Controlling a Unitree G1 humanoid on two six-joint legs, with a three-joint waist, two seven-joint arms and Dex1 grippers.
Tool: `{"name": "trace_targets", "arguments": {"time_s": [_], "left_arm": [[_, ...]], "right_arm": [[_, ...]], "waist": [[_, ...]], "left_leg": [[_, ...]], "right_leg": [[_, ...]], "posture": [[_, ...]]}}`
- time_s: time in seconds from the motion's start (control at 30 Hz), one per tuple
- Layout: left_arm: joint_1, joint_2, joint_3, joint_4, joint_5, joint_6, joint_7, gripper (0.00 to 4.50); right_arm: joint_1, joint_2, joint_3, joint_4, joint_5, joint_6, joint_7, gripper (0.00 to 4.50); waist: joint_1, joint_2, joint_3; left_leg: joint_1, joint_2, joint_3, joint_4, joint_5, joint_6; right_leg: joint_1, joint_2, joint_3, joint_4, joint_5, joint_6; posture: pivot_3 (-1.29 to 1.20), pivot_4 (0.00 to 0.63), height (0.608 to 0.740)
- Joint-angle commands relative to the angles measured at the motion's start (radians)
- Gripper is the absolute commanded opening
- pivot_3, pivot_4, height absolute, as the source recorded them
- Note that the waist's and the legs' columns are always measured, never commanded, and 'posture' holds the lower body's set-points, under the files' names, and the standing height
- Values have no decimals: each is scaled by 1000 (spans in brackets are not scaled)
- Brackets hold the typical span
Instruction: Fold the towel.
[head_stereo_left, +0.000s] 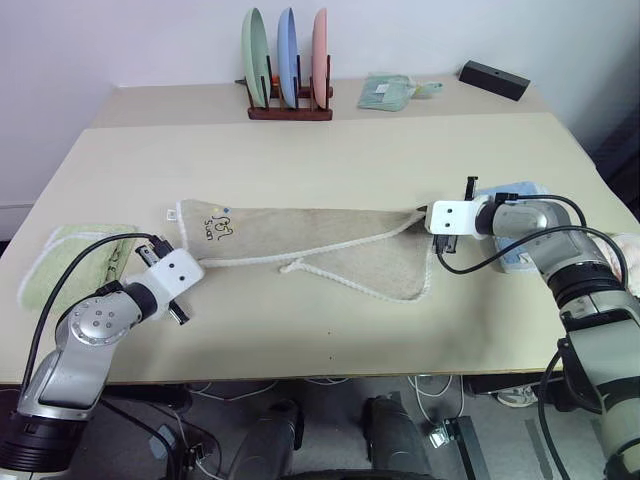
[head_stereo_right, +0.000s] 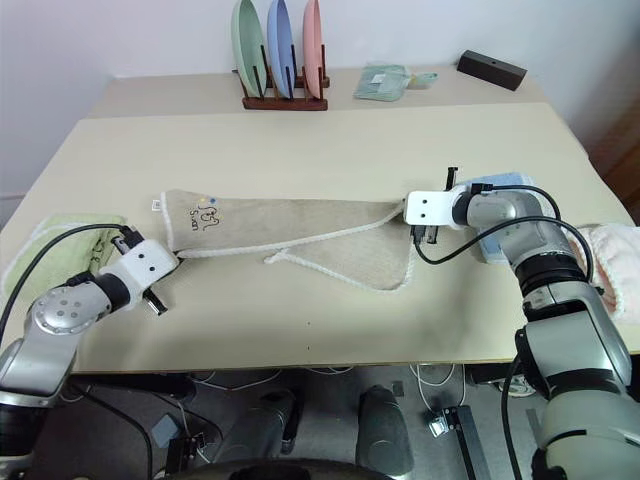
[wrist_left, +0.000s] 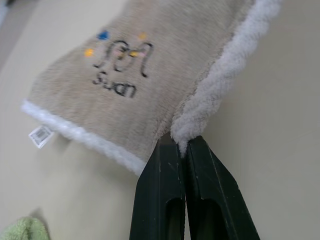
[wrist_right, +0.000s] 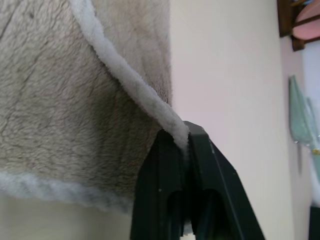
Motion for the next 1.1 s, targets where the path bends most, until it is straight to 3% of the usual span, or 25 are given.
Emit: {"name": "trace_targets", "arguments": {"time_s": [0.03, 0.2, 0.3, 0.4, 0.57, 0.7, 0.87, 1.1], "left_arm": [[-189, -9, 55, 105, -37, -22, 39, 0], [-649, 14, 66, 446, -5, -139, 159, 0], [-804, 39, 71, 598, 0, -200, 195, 0], [-868, 87, 78, 644, -21, -239, 151, 0], [-668, 148, 116, 471, -106, -200, 2, 0], [-345, 162, 185, 196, -187, -79, -93, 0], [35, 167, 314, -91, -279, 45, -202, 0], [328, 176, 442, -277, -369, 177, -331, 0]], "right_arm": [[-133, -29, -42, -4, -14, 11, -63, 40], [-387, -36, -29, 134, -105, 38, -257, 40], [-477, -37, -25, 185, -116, 29, -309, 40], [-511, -39, -51, 175, -64, -5, -257, 40], [-374, -44, -90, 20, 83, -23, -26, 40], [-131, -76, -108, -217, 210, 45, 162, 40], [186, -195, -156, -599, 400, 287, 390, 40], [436, -340, -243, -883, 550, 551, 533, 40]], "waist": [[3, 1, 2], [2, -2, 5], [-10, -2, 4], [-28, -2, 4], [-62, -2, 4], [-68, -1, 4], [-47, 0, 5], [-18, -1, 4]], "left_leg": [[0, 0, 0, 0, 0, 0], [-3, 2, -1, 1, 4, -6], [-3, 4, 3, -1, 6, -11], [-3, 6, 8, -4, 3, -9], [-5, 10, 17, -3, 0, -6], [-5, 14, 19, 0, 0, -6], [-4, 16, 21, 0, -3, -1], [0, 18, 24, 2, -4, 0]], "right_leg": [[0, 0, 0, 0, 0, 0], [-4, 6, 1, 0, 7, -3], [-7, 7, 4, -1, 7, -3], [-10, 7, 6, -2, 6, -1], [-15, 8, 9, -1, 7, -1], [-16, 10, 12, 1, 7, -1], [-17, 11, 14, 3, 8, -3], [-11, 11, 14, 1, 9, -6]], "posture": [[0, 150, 738], [0, 150, 738], [0, 150, 738], [0, 150, 738], [0, 150, 738], [0, 150, 738], [0, 150, 738], [0, 150, 738]]}}
